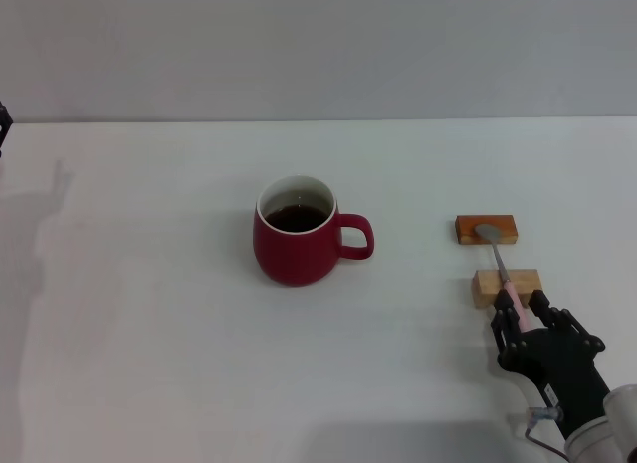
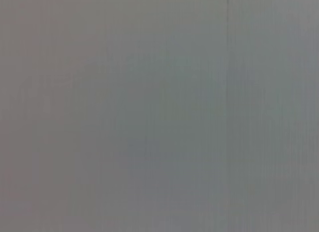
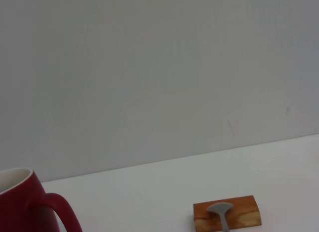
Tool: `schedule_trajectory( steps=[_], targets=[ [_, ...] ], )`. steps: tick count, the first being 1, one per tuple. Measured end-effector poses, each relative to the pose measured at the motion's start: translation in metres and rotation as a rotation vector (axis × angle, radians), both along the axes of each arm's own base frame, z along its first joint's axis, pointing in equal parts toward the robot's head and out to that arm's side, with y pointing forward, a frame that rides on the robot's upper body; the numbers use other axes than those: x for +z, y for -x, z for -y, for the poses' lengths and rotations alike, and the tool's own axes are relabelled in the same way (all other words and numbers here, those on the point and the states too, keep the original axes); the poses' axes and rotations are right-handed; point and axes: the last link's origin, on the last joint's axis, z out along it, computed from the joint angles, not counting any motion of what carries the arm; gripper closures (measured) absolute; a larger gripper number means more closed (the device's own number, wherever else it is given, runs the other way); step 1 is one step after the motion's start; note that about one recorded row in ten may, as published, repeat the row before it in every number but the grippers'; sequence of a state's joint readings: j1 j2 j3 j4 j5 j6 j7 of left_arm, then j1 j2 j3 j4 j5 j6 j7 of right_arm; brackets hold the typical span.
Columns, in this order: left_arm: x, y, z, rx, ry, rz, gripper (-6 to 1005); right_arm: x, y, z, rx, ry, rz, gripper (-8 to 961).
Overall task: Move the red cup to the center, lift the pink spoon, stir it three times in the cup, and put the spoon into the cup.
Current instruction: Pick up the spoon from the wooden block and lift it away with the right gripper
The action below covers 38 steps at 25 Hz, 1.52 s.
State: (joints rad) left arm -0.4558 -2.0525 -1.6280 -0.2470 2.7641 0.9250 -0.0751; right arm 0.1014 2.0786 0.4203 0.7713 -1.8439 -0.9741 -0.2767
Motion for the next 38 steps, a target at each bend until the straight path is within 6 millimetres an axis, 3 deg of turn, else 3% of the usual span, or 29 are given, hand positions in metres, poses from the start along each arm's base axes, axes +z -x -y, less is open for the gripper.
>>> schedule_trajectory(
  steps=[38],
  targets=[
    [0.0029,0.0010,-0.0003,0.001,-0.007,-0.002,170,-0.0009,-0.0023,0.0042,-0.024,-0.001,-0.014,584]
  ],
)
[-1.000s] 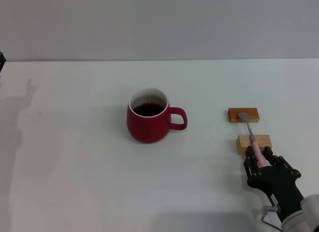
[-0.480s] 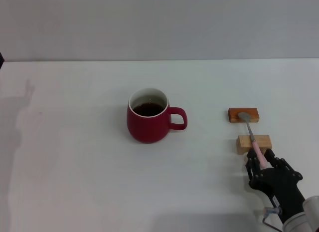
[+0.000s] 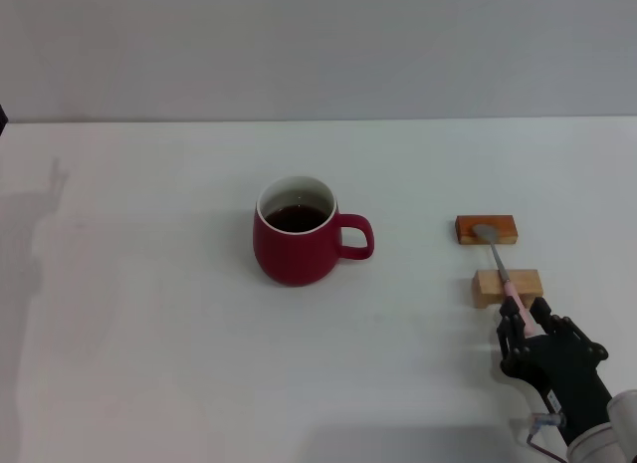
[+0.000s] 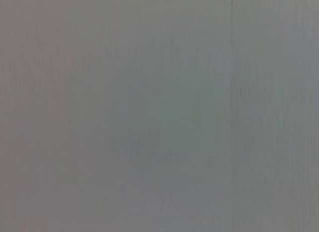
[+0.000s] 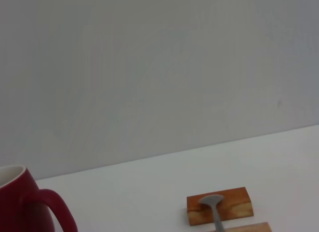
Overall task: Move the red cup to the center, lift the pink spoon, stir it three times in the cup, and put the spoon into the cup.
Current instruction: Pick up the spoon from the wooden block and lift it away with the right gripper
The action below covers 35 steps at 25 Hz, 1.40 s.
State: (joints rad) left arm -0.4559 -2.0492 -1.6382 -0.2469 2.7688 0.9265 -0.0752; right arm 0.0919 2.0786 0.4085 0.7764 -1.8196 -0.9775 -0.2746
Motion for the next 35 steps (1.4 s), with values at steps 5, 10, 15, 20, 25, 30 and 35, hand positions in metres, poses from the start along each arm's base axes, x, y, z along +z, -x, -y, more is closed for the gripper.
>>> schedule_trajectory(
  steps=[5,10,15,20,25,30,35],
  targets=[
    [-0.0001,-0.0003,-0.0003,-0.001,0.000,0.000,170,-0.0003,0.0006,-0.0003,0.001,0.001,-0.001,674],
    [0.0002,0.0002,0.0000,0.001,-0.002,0.002,170,-0.0008,0.0015,-0.0007,0.005,0.005,-0.001,678],
    [0.0006,-0.0001,0.0002,-0.001,-0.005,0.002,170,-0.0006,0.0018,-0.0013,0.008,0.005,-0.001,683],
    [0.0010,-0.0003,0.0002,-0.003,-0.007,0.001,170,-0.0006,0.0019,-0.0013,0.007,0.005,-0.002,682],
    [0.0012,-0.0003,0.0003,-0.003,-0.008,0.002,170,-0.0007,0.0015,-0.0013,0.005,0.006,-0.002,684],
    [0.0010,-0.0010,-0.0003,-0.004,-0.009,0.003,170,-0.0009,0.0010,-0.0020,0.005,0.010,0.001,688],
    [0.0006,-0.0016,-0.0007,-0.006,-0.009,0.004,170,-0.0012,0.0008,-0.0023,0.005,0.012,0.003,691]
  ],
)
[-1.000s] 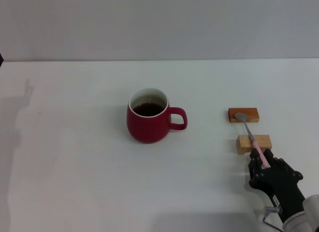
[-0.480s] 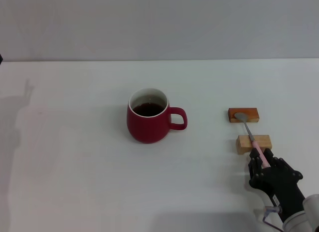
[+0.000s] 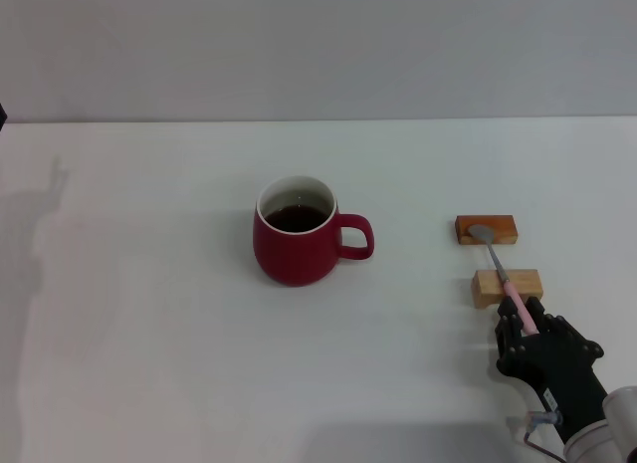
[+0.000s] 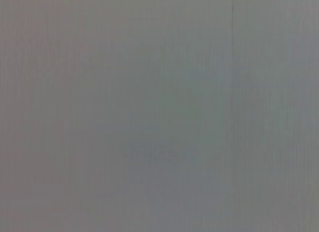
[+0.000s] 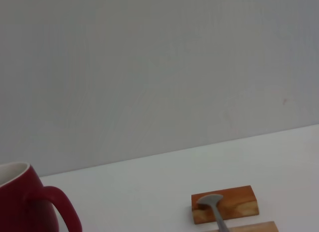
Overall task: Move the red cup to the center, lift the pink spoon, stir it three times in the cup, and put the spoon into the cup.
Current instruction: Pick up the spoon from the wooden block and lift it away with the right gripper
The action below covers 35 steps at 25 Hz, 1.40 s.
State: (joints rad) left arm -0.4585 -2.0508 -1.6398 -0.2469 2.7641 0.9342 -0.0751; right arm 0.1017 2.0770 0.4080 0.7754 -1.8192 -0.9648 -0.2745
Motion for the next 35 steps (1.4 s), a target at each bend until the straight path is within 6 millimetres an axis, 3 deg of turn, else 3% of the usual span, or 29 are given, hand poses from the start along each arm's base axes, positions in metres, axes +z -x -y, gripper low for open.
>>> schedule_trajectory(
  steps=[35],
  targets=[
    [0.0007,-0.0004,-0.0008,-0.002,0.000,-0.001,170,0.0001,0.0010,-0.0021,0.004,-0.002,0.000,784]
  ],
)
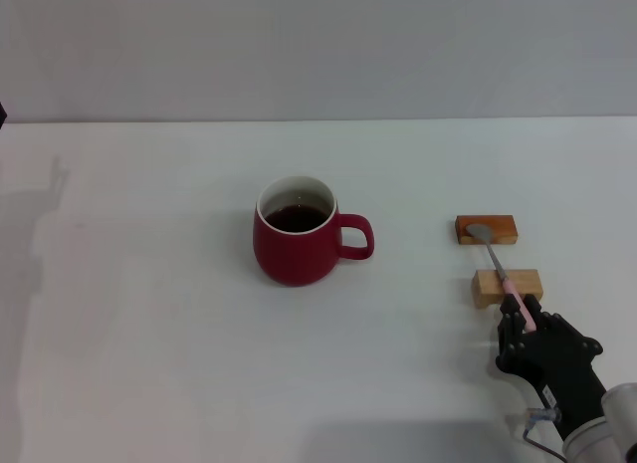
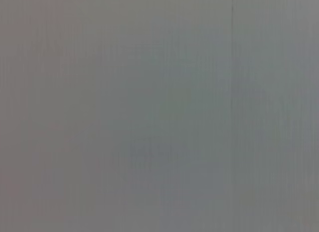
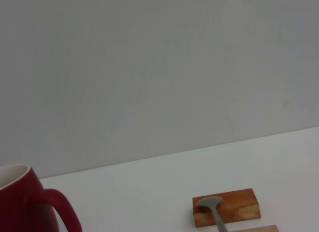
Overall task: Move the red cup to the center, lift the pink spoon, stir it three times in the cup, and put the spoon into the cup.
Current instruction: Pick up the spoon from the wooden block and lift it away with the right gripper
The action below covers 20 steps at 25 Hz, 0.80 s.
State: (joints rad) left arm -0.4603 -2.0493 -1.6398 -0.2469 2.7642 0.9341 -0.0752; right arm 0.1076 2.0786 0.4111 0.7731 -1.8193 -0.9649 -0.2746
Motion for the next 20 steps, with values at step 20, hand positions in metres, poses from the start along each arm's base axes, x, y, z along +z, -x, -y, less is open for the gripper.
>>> schedule_trajectory(
  steps=[20],
  targets=[
    [-0.0015,0.0001,-0.0021,0.008,0.009,0.001,170,0.0032,0.0028,-0.0016,0.020,-0.020,0.025,784]
  ],
)
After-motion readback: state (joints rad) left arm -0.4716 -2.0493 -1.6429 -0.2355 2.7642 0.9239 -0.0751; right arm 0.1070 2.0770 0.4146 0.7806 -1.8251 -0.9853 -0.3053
